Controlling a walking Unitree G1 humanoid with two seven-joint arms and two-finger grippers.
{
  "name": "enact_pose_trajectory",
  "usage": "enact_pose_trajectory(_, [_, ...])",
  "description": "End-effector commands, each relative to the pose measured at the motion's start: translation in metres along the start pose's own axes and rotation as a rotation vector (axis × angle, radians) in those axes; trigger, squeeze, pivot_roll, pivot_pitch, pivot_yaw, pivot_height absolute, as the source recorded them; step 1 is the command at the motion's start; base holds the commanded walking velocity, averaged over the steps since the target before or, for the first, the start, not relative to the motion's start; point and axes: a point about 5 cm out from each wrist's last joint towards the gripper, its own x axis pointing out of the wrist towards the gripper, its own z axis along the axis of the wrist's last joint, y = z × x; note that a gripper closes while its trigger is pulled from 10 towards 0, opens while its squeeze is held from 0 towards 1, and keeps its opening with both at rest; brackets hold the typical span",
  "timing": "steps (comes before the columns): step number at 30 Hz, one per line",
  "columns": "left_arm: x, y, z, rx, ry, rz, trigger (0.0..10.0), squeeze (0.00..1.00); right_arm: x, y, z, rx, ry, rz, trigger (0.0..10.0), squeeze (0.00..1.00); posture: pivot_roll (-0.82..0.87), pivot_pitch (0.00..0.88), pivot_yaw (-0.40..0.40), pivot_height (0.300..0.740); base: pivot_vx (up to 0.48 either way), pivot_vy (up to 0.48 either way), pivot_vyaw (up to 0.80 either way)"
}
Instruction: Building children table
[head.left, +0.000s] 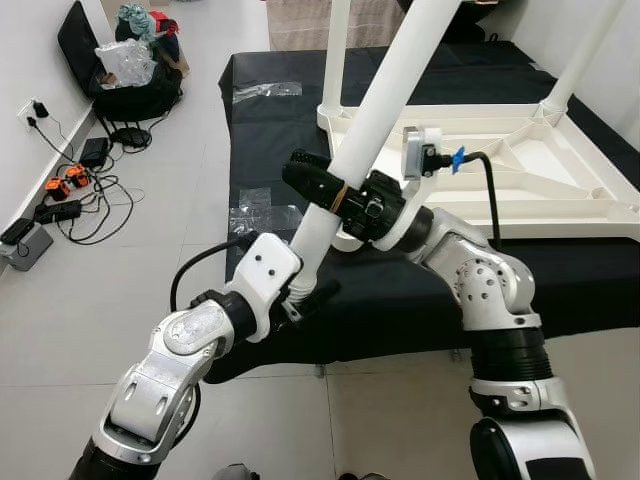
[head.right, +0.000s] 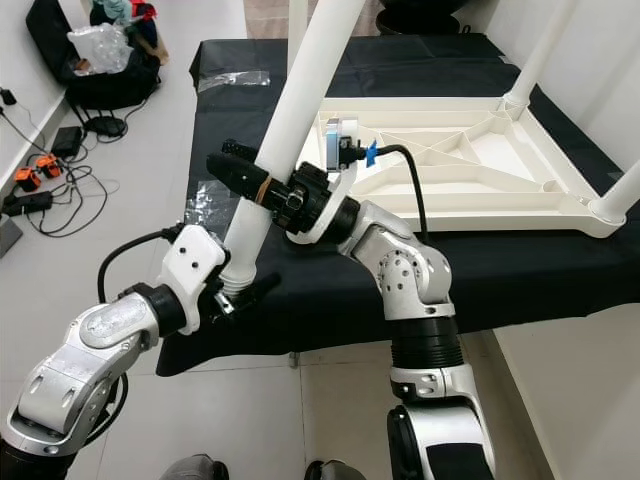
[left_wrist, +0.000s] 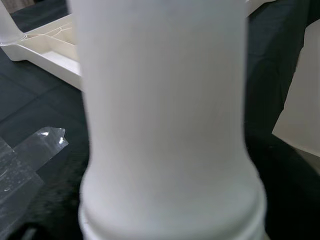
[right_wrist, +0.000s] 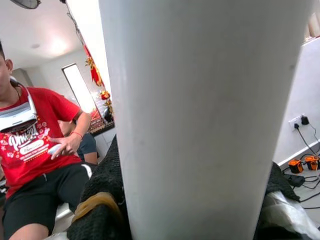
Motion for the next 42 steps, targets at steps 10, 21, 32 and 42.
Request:
enact_pose_trajectory(10, [-0.003, 0.009, -0.006, 0.075, 0.040, 0.047, 10.0, 0.00, 0.005, -0.007, 0.023, -0.105, -0.077, -0.054, 0.0, 0.00, 0.07, 0.060, -0.039, 0.740, 0.000, 0.000, 0.00])
enact_pose_trajectory(21, [-0.022, 0.069, -0.011, 0.190, 0.093, 0.399, 10.0, 0.00, -0.014, -0.038, 0.037, -0.277, -0.051, -0.346, 0.0, 0.00, 0.07, 0.057, -0.044, 0.740, 0.000, 0.000, 0.00])
enact_pose_trajectory(32, [-0.027, 0.072, 0.015, 0.140, -0.070, 0.612, 10.0, 0.00, -0.031, -0.057, 0.060, -0.583, -0.092, -0.799, 10.0, 0.00, 0.07, 0.064, -0.046, 0.740, 0.000, 0.000, 0.00])
enact_pose_trajectory(42, [-0.024, 0.071, 0.024, 0.117, -0.133, 0.695, 10.0, 0.00, -0.028, -0.055, 0.068, -0.633, -0.162, -0.872, 10.0, 0.00, 0.07, 0.069, -0.051, 0.740, 0.149, 0.000, 0.00])
